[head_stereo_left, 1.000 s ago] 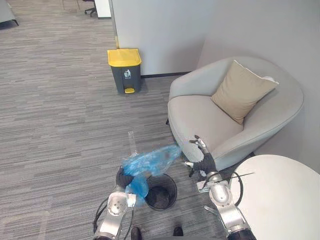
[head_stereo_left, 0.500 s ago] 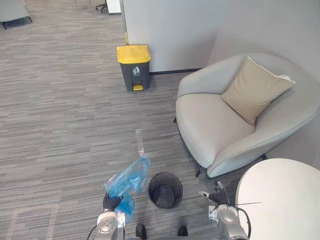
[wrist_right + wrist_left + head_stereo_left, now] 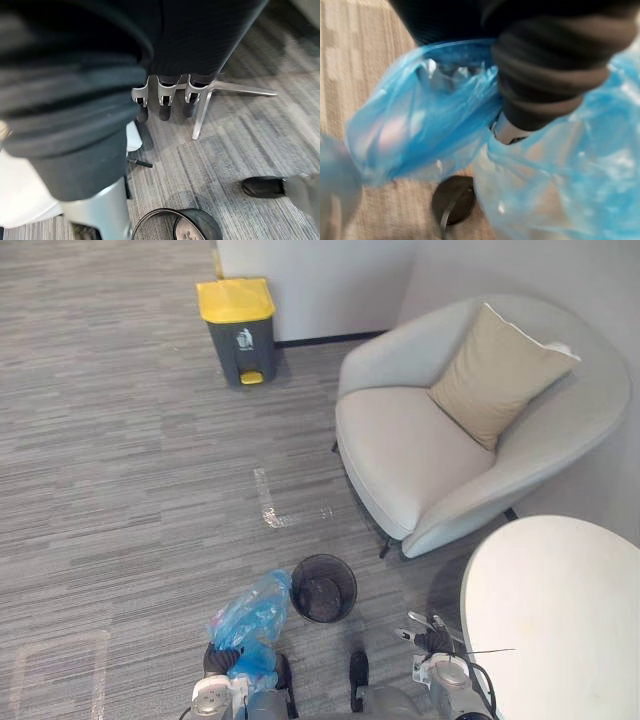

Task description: Gather rubbish on tea table into small bin, then transfer packed bag to large trash can.

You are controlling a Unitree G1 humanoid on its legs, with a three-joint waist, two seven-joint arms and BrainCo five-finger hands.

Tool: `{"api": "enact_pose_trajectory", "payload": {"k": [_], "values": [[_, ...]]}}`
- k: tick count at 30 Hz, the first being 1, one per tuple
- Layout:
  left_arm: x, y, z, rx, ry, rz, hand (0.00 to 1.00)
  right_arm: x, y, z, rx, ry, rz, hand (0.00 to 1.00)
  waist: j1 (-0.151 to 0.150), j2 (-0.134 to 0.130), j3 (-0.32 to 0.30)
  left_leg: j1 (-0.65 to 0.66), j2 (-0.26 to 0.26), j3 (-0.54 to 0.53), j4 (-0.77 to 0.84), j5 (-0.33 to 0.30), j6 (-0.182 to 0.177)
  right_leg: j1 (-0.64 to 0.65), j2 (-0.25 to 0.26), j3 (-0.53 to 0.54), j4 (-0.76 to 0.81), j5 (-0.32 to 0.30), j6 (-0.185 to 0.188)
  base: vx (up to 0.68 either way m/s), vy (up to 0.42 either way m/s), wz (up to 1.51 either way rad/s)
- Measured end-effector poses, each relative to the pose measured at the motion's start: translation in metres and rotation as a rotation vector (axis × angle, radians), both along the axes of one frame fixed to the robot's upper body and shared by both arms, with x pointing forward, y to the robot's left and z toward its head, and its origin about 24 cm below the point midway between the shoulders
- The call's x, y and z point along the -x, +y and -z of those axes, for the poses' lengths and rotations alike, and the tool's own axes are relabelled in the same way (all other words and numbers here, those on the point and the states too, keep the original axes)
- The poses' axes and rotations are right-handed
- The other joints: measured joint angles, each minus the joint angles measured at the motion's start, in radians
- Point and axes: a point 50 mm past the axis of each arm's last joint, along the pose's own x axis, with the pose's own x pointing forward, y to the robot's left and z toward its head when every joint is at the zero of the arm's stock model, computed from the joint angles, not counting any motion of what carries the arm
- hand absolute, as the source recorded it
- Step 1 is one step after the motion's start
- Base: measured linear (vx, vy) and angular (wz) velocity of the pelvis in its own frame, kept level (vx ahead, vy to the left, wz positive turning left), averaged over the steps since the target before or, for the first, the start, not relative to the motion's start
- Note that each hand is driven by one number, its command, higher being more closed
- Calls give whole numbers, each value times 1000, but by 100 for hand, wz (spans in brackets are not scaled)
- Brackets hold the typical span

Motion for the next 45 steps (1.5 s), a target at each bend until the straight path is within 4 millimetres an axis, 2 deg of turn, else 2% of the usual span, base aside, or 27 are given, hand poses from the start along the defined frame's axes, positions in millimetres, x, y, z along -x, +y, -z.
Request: {"api": "enact_pose_trajectory", "payload": {"k": [1, 3, 5, 6, 7, 8, 9, 11, 12, 13, 14, 16, 17, 19, 21, 24, 25, 28, 30, 33, 34, 35, 36, 37, 39, 42, 45], "values": [[-6, 1, -7, -8, -40, 2, 100, 2, 1, -1, 2, -5, -7, 0, 3, -9, -1, -18, 0, -21, 42, -19, -4, 13, -28, 16, 149, -71, 24, -31, -68, 27], [-10, 3, -11, -14, -65, 3, 100, 2, 3, -2, 0, -16, -7, 0, 4, -18, -5, -48, 0, -49, 74, -16, -8, 36, -30, 44, 207, -121, 43, -64, -161, 50], [-10, 2, -13, -13, -76, 2, 100, 5, 6, 0, -3, -9, -19, 0, 22, -31, -10, -97, 0, -80, 118, -3, -28, 90, -29, 57, 191, -193, 60, -100, -222, 44], [-11, -2, -14, -1, -82, -2, 100, 2, 6, -2, 0, -19, -21, 0, 43, -39, -12, -126, 7, -89, 134, 9, -46, 110, -11, 61, 112, -236, 46, -162, -268, 3], [-11, -7, -15, 22, -96, -16, 100, -6, 5, -6, 5, -40, -24, 0, 64, -27, -19, -161, 20, -93, 110, 49, -66, 110, 9, 43, 21, -265, 15, -177, -274, -1], [-9, -10, -14, 30, -96, -19, 100, -9, 5, -8, 8, -54, -23, 0, 68, -20, -19, -172, 20, -99, 92, 70, -74, 115, 16, 29, -11, -275, -4, -209, -260, 16], [-9, -19, -12, 57, -89, -15, 100, -15, 0, -13, 24, -78, -27, 0, 61, 20, -1, -177, 31, -131, 40, 120, -82, 116, 42, -3, -41, -256, -23, -245, -220, 51], [-8, -33, -11, 83, -83, 19, 100, -14, -3, -14, 31, -81, -15, 0, 47, 47, 7, -149, 40, -160, -76, 170, -95, 116, 66, -59, -43, -246, -42, -247, -199, 69], [-5, -36, -9, 88, -74, 28, 100, -11, -3, -12, 30, -74, -11, 0, 47, 46, 7, -130, 50, -144, -121, 142, -129, 118, 70, -85, -45, -237, -58, -223, -190, 73], [-7, -39, -10, 95, -80, 40, 100, -14, -1, -14, 27, -82, -6, 0, 44, 31, 12, -137, 56, -87, -119, 113, -140, 112, 54, -125, -67, -218, -89, -205, -160, 57], [-8, -39, -11, 96, -83, 43, 100, -15, -2, -14, 31, -85, -3, 0, 43, 27, 14, -143, 56, -79, -101, 114, -136, 106, 48, -131, -68, -215, -94, -175, -120, 66], [-11, -41, -15, 98, -105, 55, 100, -14, -6, -15, 47, -83, 8, 0, 36, 24, 16, -151, 49, -72, 53, 85, -105, 101, 33, -177, -82, -201, -109, -108, -45, 51], [-12, -41, -16, 97, -113, 55, 100, -13, -6, -14, 47, -80, 10, 0, 36, 24, 16, -151, 52, -70, 112, 59, -97, 102, 29, -196, -83, -199, -109, -75, -3, 61], [-19, -45, -18, 98, -126, 83, 100, -11, -7, -13, 46, -72, 17, 0, 26, 29, 13, -142, 67, -41, 232, -67, -89, 102, 18, -274, -84, -192, -104, -71, 37, 96], [-24, -48, -19, 95, -127, 111, 100, -13, -6, -12, 41, -70, 18, 0, 17, 33, 11, -118, 67, -7, 188, -91, -99, 108, 16, -323, -101, -182, -92, -39, 92, 93], [-23, -43, -12, 63, -82, 149, 100, -17, -2, -11, 14, -65, 27, 0, 17, 21, 9, -71, 6, -21, 42, -21, -97, 142, 4, -346, -176, -124, -58, -10, 132, 55], [-20, -39, -10, 50, -66, 152, 100, -16, 1, -9, 7, -60, 25, 0, 19, 19, 7, -58, -16, -30, 32, -17, -92, 169, -7, -352, -205, -113, -39, 5, 157, 39], [-16, -31, -8, 28, -55, 152, 100, -16, 2, -7, 5, -45, 20, 0, 20, 19, 2, -61, -46, -55, 28, -13, -81, 180, -27, -365, -210, -105, -24, -12, 140, 31], [-13, -24, -8, 8, -45, 144, 100, -21, 3, -7, 4, -43, 14, 0, 22, 8, 7, -67, -83, -68, 49, -50, -39, 173, -69, -370, -166, -144, 14, -37, 182, 21], [-5, -18, -5, -2, -24, 131, 100, -11, 2, 1, 3, 9, 16, 0, 14, -19, 4, -70, -140, -82, 114, -123, -9, 169, -168, -389, -21, -231, 53, 6, 189, 42], [-3, -15, -4, -9, -16, 130, 100, -9, 1, 2, 5, 23, 16, 0, 8, -28, 4, -65, -155, -93, 119, -138, -1, 147, -190, -368, 72, -222, 34, 96, 144, 36], [-1, -15, -3, -9, -12, 128, 100, -9, 0, 2, 6, 21, 13, 0, 10, -20, 7, -64, -153, -109, 132, -147, 8, 97, -198, -314, 170, -185, -24, 140, 153, 38], [-2, -12, -5, -22, -16, 130, 100, -8, 3, 2, 0, 22, 15, 0, 4, -13, 7, -59, -145, -127, 141, -158, 21, 22, -190, -232, 301, -117, -92, 233, 202, 45], [-2, -7, -5, -35, -15, 131, 100, -5, 7, 4, -11, 31, 7, 0, -4, -8, 13, -50, -142, -156, 149, -171, 28, -38, -164, -169, 384, -124, -63, 233, 144, 56], [-3, 1, -7, -57, -16, 120, 100, -1, 12, 7, -26, 42, 9, 0, -11, -22, 17, -19, -144, -183, 135, -187, 35, -84, -106, -128, 371, -182, -27, 218, 77, 44], [-5, 3, -7, -59, -13, 118, 100, 2, 10, 8, -21, 46, 12, 0, -13, -26, 22, 39, -152, -195, 88, -207, 33, -171, -28, -150, 208, -188, -5, 318, 60, 12], [-11, -1, -6, -49, -10, 125, 100, 16, 1, 13, -9, 84, 25, 0, -36, -16, 27, 124, -179, -247, 0, -215, 13, -207, 18, -181, -55, -69, -13, 415, 7, 49]]}}
